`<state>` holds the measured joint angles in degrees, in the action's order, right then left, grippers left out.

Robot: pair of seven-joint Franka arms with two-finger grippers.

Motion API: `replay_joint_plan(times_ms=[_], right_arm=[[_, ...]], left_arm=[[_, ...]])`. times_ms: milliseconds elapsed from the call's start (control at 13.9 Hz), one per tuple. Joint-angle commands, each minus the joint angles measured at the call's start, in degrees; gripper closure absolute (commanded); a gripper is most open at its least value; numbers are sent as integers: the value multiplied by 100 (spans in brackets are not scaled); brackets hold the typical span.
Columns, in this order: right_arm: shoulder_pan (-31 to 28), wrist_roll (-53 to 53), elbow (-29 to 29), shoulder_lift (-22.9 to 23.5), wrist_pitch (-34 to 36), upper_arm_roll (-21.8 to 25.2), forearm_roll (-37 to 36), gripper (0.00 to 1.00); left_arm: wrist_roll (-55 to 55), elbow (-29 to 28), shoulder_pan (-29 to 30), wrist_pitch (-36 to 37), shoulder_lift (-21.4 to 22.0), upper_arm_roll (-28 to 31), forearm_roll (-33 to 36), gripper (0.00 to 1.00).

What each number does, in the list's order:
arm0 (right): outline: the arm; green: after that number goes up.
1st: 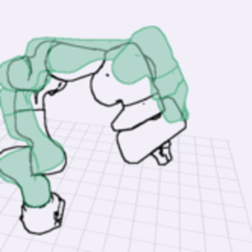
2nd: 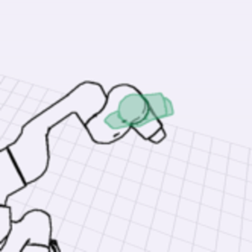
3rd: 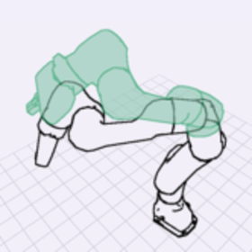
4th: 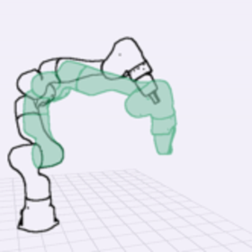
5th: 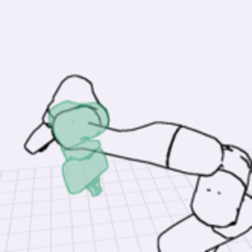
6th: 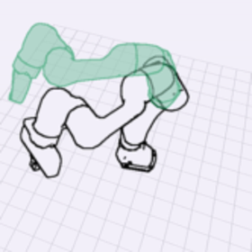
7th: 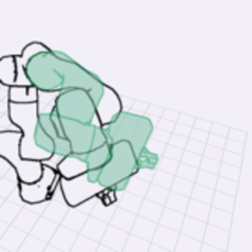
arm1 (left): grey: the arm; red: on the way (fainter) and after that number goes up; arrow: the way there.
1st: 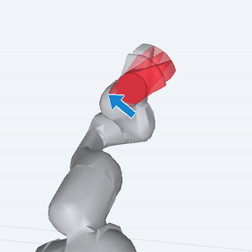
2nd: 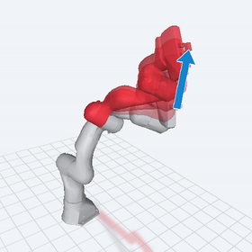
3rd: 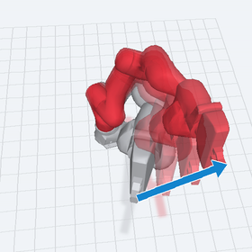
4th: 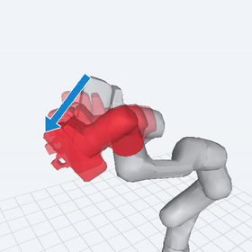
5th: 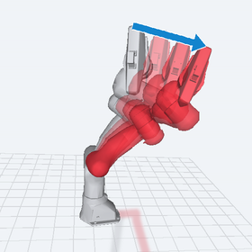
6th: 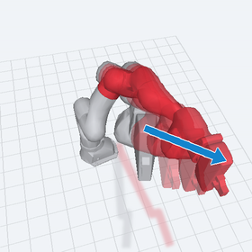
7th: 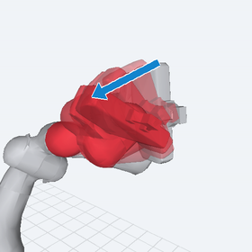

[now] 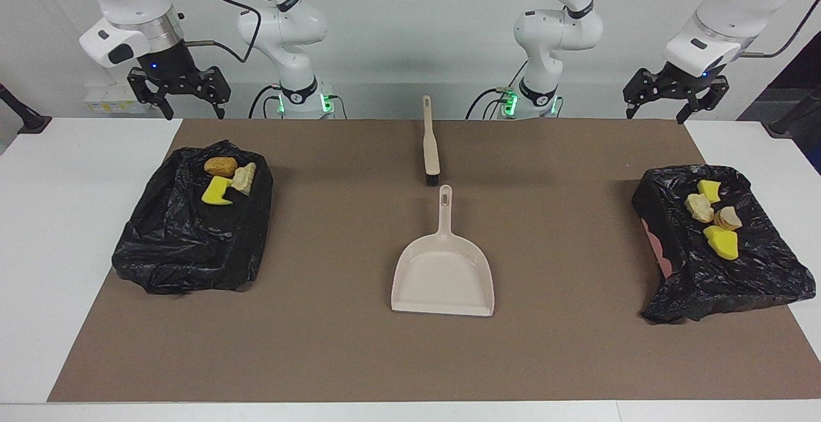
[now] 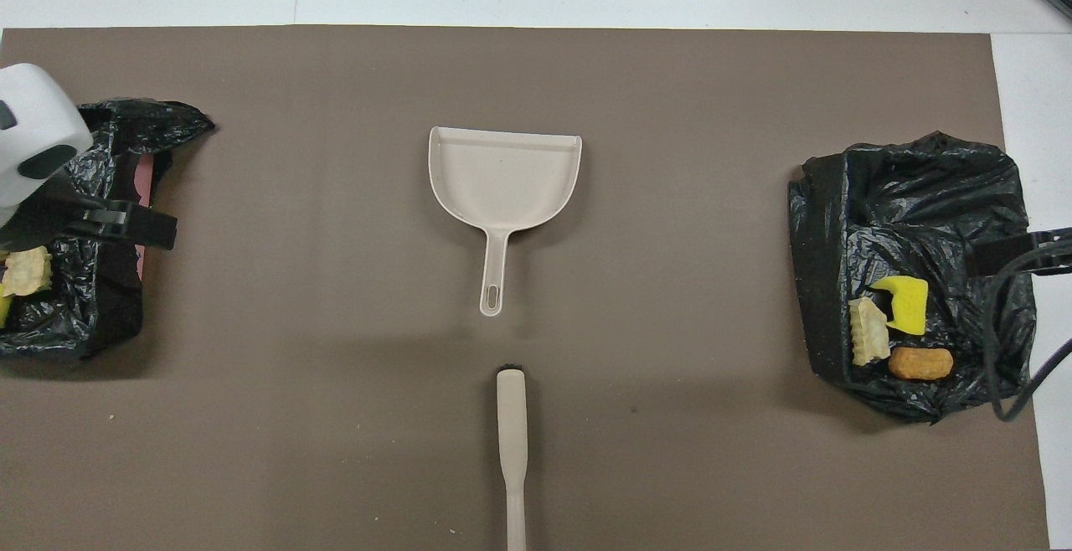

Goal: Sweep and dump trash in bin

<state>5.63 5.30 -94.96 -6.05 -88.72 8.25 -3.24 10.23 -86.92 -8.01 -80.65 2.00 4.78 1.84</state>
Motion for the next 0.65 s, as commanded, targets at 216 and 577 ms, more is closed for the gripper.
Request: replay_joint_plan(times_ms=[216, 577], right_arm=[[-18, 76, -23, -55, 21, -8, 43, 0], [-18, 76, -23, -46, 21, -8, 52, 0]], left_arm=[[93, 589, 177, 366, -261, -135, -105, 0], [67, 562, 186, 182, -208, -83, -211, 0]])
